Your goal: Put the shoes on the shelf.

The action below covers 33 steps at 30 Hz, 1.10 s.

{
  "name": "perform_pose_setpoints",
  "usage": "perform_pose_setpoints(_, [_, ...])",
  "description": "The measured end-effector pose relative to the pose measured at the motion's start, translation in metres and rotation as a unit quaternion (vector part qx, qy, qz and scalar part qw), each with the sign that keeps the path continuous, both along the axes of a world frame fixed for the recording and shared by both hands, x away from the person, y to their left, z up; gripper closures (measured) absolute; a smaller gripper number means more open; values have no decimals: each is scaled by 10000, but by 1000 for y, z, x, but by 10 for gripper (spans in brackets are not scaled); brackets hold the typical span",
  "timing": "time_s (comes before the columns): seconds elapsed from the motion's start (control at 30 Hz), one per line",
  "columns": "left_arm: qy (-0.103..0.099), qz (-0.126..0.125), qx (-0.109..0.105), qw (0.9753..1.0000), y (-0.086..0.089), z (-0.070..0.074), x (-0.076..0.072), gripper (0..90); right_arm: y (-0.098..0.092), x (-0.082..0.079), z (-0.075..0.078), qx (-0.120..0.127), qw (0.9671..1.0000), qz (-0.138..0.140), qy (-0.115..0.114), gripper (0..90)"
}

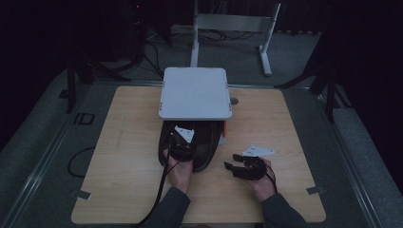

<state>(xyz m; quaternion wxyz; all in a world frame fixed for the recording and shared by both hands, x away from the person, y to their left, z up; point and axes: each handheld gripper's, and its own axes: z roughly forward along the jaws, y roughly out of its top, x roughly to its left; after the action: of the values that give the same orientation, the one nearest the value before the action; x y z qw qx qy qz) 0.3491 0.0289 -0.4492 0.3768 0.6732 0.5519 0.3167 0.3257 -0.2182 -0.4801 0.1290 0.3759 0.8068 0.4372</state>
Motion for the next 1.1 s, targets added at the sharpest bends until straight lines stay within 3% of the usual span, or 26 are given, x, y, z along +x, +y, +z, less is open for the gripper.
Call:
perform_pose_setpoints(0.23, [11, 40, -149, 9999, 0, -2, 8, 762, 1, 0, -1, -20, 10000, -6, 13, 454])
perform_pose_setpoints(1.1, [-121, 290, -280, 9991, -8, 8, 32, 759, 1, 0, -2, -48, 10000, -3, 34, 455])
